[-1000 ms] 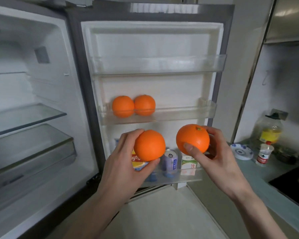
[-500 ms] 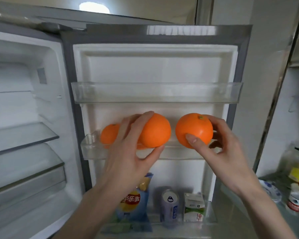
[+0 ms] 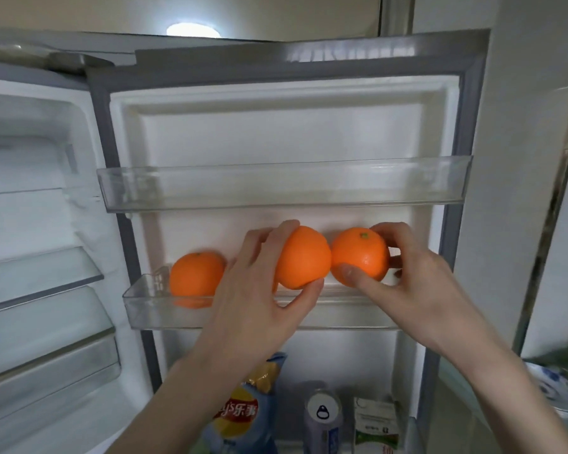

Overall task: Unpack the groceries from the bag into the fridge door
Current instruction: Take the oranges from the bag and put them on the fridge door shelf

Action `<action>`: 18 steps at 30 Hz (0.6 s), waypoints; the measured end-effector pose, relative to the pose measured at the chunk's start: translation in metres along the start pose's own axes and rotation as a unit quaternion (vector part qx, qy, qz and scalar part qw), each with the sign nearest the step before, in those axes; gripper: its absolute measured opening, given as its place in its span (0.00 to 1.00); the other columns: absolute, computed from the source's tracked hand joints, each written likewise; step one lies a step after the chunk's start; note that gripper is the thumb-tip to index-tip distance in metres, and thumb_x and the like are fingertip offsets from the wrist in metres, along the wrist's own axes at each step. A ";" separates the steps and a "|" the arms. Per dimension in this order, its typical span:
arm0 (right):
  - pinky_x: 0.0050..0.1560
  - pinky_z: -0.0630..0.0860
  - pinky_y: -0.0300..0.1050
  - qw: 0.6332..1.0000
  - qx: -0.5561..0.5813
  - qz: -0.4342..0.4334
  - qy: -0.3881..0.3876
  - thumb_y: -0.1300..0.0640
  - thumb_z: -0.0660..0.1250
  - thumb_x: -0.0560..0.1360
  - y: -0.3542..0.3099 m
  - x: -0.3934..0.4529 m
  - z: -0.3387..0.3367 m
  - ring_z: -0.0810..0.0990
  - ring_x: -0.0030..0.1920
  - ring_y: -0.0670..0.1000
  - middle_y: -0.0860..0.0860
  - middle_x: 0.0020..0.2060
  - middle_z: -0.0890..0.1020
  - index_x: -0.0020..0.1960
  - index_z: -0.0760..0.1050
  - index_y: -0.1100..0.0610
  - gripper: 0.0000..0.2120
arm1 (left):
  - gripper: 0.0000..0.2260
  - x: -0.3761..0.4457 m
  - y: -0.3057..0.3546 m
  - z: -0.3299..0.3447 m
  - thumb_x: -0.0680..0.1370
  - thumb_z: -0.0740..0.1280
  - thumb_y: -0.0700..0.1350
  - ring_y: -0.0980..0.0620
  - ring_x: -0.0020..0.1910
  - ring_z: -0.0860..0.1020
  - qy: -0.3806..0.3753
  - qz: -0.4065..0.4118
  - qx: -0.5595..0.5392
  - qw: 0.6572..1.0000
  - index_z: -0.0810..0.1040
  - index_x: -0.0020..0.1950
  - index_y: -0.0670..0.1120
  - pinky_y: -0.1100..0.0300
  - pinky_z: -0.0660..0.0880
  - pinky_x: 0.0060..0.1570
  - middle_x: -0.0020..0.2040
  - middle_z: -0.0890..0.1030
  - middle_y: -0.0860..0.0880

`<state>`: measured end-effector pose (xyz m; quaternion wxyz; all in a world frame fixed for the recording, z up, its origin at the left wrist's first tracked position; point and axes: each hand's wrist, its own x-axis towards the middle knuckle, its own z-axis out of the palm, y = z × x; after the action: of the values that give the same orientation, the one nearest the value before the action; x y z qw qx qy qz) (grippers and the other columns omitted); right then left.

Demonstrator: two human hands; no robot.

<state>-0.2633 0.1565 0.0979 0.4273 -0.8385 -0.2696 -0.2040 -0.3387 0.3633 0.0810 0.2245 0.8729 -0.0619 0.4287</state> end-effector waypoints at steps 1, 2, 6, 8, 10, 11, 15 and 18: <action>0.50 0.76 0.44 1.000 -0.018 0.004 -0.012 0.33 0.74 0.70 0.001 0.002 -0.002 0.80 0.54 0.45 0.41 0.57 0.79 0.66 0.68 0.39 0.29 | 0.31 0.001 0.000 0.001 0.75 0.68 0.64 0.55 0.59 0.76 -0.002 0.001 0.021 1.000 0.64 0.76 0.61 0.51 0.77 0.58 0.69 0.70 0.58; 0.51 0.77 0.45 0.999 -0.039 0.012 -0.027 0.33 0.74 0.70 0.002 0.003 -0.004 0.80 0.54 0.47 0.42 0.58 0.78 0.67 0.68 0.40 0.30 | 0.31 0.003 -0.001 0.002 0.75 0.68 0.64 0.54 0.59 0.76 -0.004 0.002 0.043 0.999 0.65 0.76 0.60 0.51 0.75 0.60 0.69 0.71 0.57; 0.57 0.76 0.49 0.989 -0.121 0.028 -0.076 0.29 0.70 0.71 0.002 0.005 -0.013 0.79 0.60 0.49 0.39 0.60 0.76 0.74 0.63 0.35 0.35 | 0.32 0.009 0.000 0.007 0.74 0.71 0.60 0.52 0.63 0.74 -0.038 -0.004 0.072 0.997 0.65 0.76 0.59 0.54 0.70 0.64 0.70 0.71 0.57; 0.59 0.76 0.50 0.986 -0.138 0.032 -0.092 0.28 0.68 0.72 0.003 0.007 -0.013 0.79 0.62 0.49 0.38 0.62 0.76 0.75 0.61 0.33 0.35 | 0.32 0.014 0.002 0.009 0.74 0.72 0.58 0.52 0.65 0.73 -0.065 -0.023 0.051 0.996 0.64 0.76 0.60 0.53 0.70 0.66 0.71 0.69 0.58; 0.58 0.77 0.50 0.987 -0.121 0.039 -0.101 0.28 0.69 0.71 0.006 0.008 -0.011 0.80 0.59 0.48 0.38 0.60 0.78 0.72 0.64 0.32 0.32 | 0.33 0.021 0.004 0.008 0.75 0.72 0.58 0.52 0.67 0.72 -0.091 -0.043 0.044 0.994 0.62 0.77 0.60 0.51 0.70 0.68 0.72 0.68 0.58; 0.57 0.78 0.51 0.987 -0.114 0.043 -0.104 0.28 0.69 0.71 0.008 0.009 -0.010 0.80 0.57 0.48 0.38 0.58 0.79 0.70 0.65 0.32 0.31 | 0.33 0.024 0.005 0.008 0.75 0.71 0.58 0.52 0.68 0.71 -0.107 -0.051 0.048 0.992 0.61 0.78 0.60 0.50 0.70 0.69 0.72 0.68 0.58; 0.57 0.79 0.52 0.987 -0.111 0.052 -0.109 0.28 0.69 0.69 0.011 0.013 -0.007 0.81 0.56 0.46 0.35 0.56 0.79 0.66 0.66 0.31 0.28 | 0.33 0.029 0.005 0.010 0.78 0.67 0.59 0.51 0.72 0.67 -0.152 -0.052 0.073 0.984 0.57 0.80 0.58 0.53 0.65 0.72 0.76 0.65 0.56; 0.58 0.78 0.53 0.986 -0.110 0.053 -0.116 0.30 0.69 0.70 0.010 0.016 -0.006 0.81 0.57 0.46 0.34 0.56 0.79 0.64 0.67 0.31 0.25 | 0.30 0.026 0.002 0.011 0.80 0.59 0.63 0.52 0.75 0.64 -0.157 -0.036 0.100 0.982 0.58 0.81 0.57 0.55 0.58 0.76 0.77 0.64 0.56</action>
<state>-0.2448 0.1510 0.1044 0.3086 -0.9115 -0.2484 -0.1103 -0.3153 0.3594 0.0959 0.1391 0.9491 -0.0219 0.2819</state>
